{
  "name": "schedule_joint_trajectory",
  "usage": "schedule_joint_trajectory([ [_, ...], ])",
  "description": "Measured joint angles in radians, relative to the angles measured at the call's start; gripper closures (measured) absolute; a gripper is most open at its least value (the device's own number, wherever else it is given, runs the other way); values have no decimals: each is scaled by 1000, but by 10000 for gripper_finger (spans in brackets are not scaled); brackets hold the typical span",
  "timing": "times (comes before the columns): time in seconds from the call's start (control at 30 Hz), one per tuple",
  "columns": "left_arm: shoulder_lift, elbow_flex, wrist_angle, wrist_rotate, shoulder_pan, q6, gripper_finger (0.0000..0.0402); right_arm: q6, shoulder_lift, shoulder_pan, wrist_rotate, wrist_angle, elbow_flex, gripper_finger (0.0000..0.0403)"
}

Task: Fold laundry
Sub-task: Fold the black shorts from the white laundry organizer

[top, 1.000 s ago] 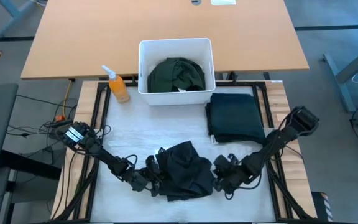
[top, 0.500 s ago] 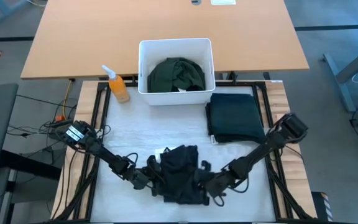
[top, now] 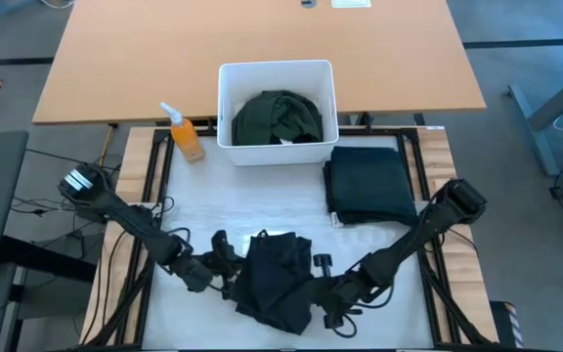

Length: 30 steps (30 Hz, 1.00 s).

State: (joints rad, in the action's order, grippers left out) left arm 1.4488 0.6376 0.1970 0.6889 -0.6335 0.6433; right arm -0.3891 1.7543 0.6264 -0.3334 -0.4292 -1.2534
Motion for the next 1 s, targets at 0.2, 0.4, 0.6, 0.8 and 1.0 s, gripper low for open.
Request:
schedule_joint_trajectory([
  [0.2, 21, 2, 176, -54, 8, -187, 398, -99, -56, -11, -66, 83, 152, 383],
  [0.4, 130, 135, 257, -180, 48, -426, 385, -212, -89, -22, -72, 141, 258, 383],
  [0.6, 266, 419, -22, -271, 99, -585, 317, -282, -93, 4, -69, 161, 272, 383],
  [0.8, 399, 682, -374, -437, 172, -651, 233, -285, -93, 53, -82, 188, 272, 383],
  [1.0, 525, 906, -642, -549, 258, -747, 194, -286, -93, 78, -100, 213, 272, 383],
])
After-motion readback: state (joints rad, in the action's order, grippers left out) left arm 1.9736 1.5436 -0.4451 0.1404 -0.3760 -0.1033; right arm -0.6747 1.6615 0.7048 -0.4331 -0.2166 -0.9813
